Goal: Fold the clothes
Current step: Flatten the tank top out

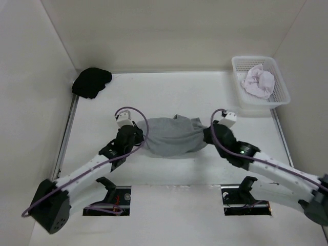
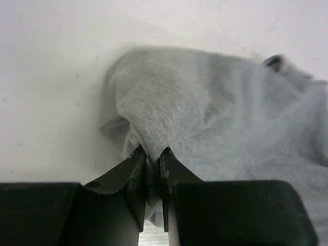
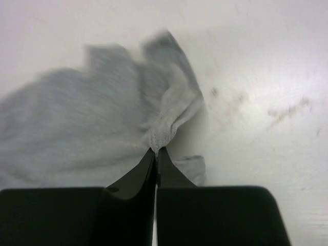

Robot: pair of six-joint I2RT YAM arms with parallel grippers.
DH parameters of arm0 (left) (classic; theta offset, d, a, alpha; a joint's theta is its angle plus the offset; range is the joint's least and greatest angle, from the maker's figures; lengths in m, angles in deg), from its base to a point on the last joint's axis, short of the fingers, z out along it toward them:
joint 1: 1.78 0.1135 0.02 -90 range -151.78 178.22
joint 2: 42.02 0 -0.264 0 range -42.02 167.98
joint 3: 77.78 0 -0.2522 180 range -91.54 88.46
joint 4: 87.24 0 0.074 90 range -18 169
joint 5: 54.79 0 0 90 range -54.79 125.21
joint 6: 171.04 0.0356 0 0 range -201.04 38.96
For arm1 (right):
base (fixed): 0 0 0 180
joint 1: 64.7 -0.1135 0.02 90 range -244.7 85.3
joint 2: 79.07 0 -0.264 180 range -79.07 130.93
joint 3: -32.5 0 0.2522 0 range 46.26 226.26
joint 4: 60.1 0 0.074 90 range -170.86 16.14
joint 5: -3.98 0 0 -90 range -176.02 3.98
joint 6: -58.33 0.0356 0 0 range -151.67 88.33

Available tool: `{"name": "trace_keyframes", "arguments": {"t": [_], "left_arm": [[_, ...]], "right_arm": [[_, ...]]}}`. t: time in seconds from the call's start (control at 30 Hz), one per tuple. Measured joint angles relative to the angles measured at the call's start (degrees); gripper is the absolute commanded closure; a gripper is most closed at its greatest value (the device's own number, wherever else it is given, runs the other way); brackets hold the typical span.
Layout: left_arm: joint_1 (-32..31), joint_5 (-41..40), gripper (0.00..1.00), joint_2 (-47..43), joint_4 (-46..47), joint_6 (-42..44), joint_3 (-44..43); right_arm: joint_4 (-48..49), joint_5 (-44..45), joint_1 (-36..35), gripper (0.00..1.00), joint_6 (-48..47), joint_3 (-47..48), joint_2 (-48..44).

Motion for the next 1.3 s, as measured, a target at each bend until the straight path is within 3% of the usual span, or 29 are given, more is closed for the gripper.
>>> {"name": "trace_keyframes", "arguments": {"t": [0.07, 0.13, 0.27, 0.4, 0.57, 0.6, 0.63, 0.7, 0.8, 0.87, 0.93, 1.0, 1.03, 1.1, 1.13, 1.17, 1.23, 1.3], "left_arm": [[-0.1, 0.2, 0.93, -9.1, -3.4, 0.8, -1.3], [-0.2, 0.0, 0.92, -15.8, -4.2, 1.0, -3.6], [-1.4, -0.8, 0.88, -29.6, -7.9, 1.1, -10.3], [-1.6, -0.9, 0.84, -38.0, -10.3, 1.0, -14.3], [-2.4, -1.8, 0.83, -41.4, -13.7, 0.1, -12.2], [-2.6, -1.8, 0.81, -41.2, -14.5, -0.3, -11.1], [-3.0, -1.9, 0.69, -40.6, -15.4, -1.3, -8.9], [-3.1, -1.9, 0.60, -39.4, -16.7, -2.2, -6.9], [-2.6, -2.4, 0.58, -34.3, -16.6, -4.2, -4.7], [-1.4, -2.5, 0.59, -30.1, -16.3, -4.9, -3.6], [0.4, -2.6, 0.59, -26.7, -15.2, -5.2, -2.5], [3.0, -2.9, 0.58, -24.5, -13.5, -5.5, -1.8], [3.5, -2.9, 0.58, -24.1, -13.2, -5.5, -1.8], [5.4, -3.2, 0.58, -22.7, -11.6, -5.5, -1.7], [6.2, -3.3, 0.58, -21.6, -10.7, -5.4, -1.5], [6.5, -3.3, 0.56, -21.0, -10.4, -5.4, -1.3], [7.4, -3.3, 0.53, -18.2, -9.1, -5.4, 0.1], [7.9, -2.9, 0.50, -14.8, -8.4, -5.5, 1.5]], "right_arm": [[-2.3, 1.4, -1.9, 1.00, -7.0, 6.8, -11.3], [-2.7, 2.6, -4.1, 1.00, -11.3, 15.1, -16.4], [-2.3, 4.9, -10.9, 0.98, -19.1, 33.1, -19.3], [-3.5, 7.2, -18.1, 0.97, -25.4, 40.3, -18.4], [-3.2, 3.0, -7.3, 0.97, -26.5, 36.9, -13.7], [-3.0, -0.2, -3.5, 0.97, -25.8, 35.4, -11.5], [-2.2, -4.2, 2.2, 0.98, -25.0, 33.9, -8.0], [-0.4, -9.9, 8.3, 0.98, -23.7, 32.7, -1.7], [3.0, -19.4, 17.7, 0.97, -21.7, 39.6, 16.1], [4.4, -23.8, 21.9, 0.70, -21.1, 51.0, 31.8], [2.1, -25.5, 23.8, 0.55, -20.6, 59.7, 41.6], [1.9, -26.9, 24.8, 0.48, -20.1, 69.6, 50.8], [1.8, -27.1, 24.9, 0.50, -20.1, 70.5, 52.5], [2.8, -27.0, 24.2, 0.62, -20.0, 66.6, 51.2], [3.9, -26.7, 23.5, 0.81, -19.7, 61.4, 48.5], [4.6, -26.2, 21.5, 0.91, -19.5, 52.4, 43.5], [7.3, -25.7, 17.6, 0.94, -18.5, 39.5, 36.7], [9.3, -25.0, 11.6, 0.90, -16.0, 26.6, 29.4]]}}
